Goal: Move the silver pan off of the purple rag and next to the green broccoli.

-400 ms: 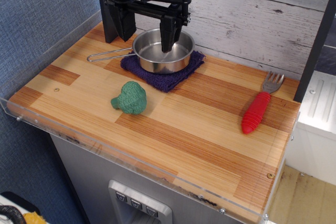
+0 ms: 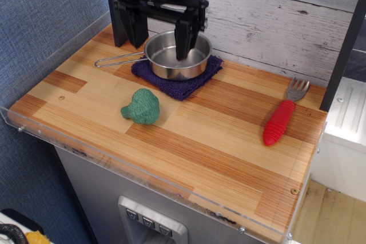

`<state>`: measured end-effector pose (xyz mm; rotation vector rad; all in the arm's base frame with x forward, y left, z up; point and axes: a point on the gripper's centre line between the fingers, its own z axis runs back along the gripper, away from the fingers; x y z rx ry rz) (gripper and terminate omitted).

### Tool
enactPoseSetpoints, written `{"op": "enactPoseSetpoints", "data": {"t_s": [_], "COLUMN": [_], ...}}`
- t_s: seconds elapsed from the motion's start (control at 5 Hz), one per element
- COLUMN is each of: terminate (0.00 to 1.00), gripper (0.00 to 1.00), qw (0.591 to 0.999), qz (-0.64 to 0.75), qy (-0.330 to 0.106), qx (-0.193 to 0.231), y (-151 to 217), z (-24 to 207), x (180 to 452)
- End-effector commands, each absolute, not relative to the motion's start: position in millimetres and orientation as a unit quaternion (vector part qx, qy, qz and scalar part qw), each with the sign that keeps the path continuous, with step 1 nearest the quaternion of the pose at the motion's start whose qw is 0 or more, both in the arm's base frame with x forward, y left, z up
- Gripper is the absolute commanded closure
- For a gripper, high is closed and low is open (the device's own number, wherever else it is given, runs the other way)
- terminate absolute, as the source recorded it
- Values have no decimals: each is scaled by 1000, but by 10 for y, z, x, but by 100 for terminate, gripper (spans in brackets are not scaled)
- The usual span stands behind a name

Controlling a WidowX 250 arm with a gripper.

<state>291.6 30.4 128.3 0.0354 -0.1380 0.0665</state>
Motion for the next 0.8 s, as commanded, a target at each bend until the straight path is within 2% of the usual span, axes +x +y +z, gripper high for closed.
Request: {"op": "enactPoseSetpoints", "data": {"t_s": [0.0,0.2,0.4,0.6], "terminate": [0,0,0,0], "gripper": [0,0,0,0], "qw": [991,989,990,991], "qz": [51,19,9,-2], "qy": [-126,-145,-144,-132], "qx": [5,-6,-10,-8], "y": [423,344,247,136], "z": [1284,1147,1038,916], "x": [3540,3895,4128,4233]}}
